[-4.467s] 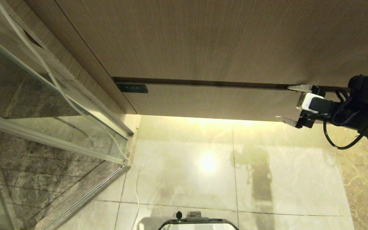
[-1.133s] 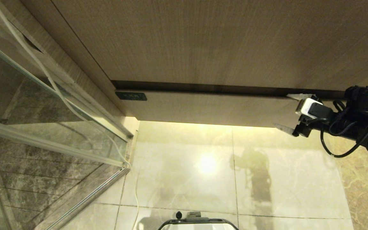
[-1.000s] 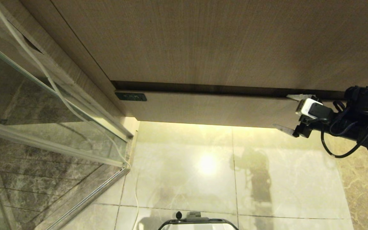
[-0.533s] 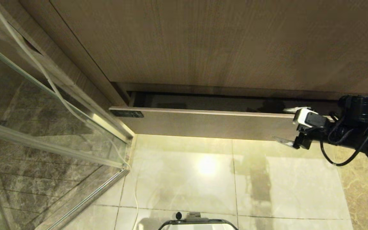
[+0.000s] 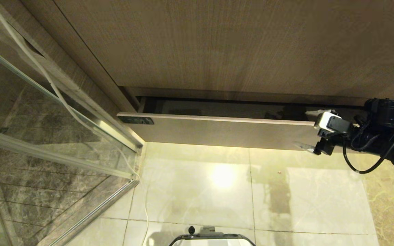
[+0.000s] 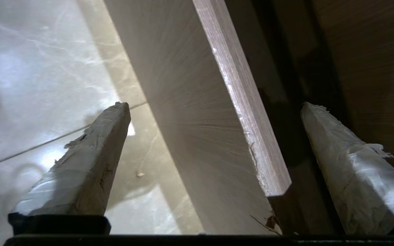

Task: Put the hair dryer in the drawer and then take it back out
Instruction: Pull open the drawer

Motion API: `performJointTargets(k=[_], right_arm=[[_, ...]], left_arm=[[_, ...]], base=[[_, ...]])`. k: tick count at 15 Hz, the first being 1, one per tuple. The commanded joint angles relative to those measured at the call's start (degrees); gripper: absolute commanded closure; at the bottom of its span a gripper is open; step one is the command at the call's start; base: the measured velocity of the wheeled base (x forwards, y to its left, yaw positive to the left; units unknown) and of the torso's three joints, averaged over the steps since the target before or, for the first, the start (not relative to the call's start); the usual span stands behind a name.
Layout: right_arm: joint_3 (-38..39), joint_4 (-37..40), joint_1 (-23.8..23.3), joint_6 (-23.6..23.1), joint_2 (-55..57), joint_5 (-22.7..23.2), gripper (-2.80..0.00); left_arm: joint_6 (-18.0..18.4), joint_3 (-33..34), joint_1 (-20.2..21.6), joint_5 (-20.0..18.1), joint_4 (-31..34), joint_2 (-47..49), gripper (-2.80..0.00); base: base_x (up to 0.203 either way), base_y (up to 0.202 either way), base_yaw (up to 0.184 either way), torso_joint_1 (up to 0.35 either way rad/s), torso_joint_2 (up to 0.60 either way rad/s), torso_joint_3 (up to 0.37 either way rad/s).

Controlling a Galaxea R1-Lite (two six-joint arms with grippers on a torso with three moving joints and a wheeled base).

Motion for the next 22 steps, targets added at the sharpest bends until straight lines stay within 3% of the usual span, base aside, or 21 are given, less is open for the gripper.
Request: performJointTargets(k=[1, 10, 14, 22], right_arm=[[0.05, 0.61, 0.05, -0.37, -1.44, 0.27, -2.80], [-0.04, 1.77, -0.04, -0.28, -5.81, 0.27, -2.80], [0.31, 6.52, 0.05, -0.28, -8.98, 0.27, -2.80], [0.31, 6.96, -0.04, 2.71, -11.70, 0.09, -2.80]], left_arm=[[0.01, 0.00, 0.01, 0.00, -0.01, -0.02, 0.00], [0.01, 0.09, 0.01, 0.00, -0.01, -0.02, 0.00], [0.01, 0.09, 0.01, 0.00, -0.01, -0.02, 0.00], [0.01, 0.09, 0.01, 0.00, -0.01, -0.02, 0.00]], base=[[0.000, 0.000, 0.000, 0.000, 0.00, 0.000], [0.000, 0.000, 0.000, 0.000, 0.00, 0.000], [0.000, 0.000, 0.000, 0.000, 0.00, 0.000], [0.000, 0.000, 0.000, 0.000, 0.00, 0.000]])
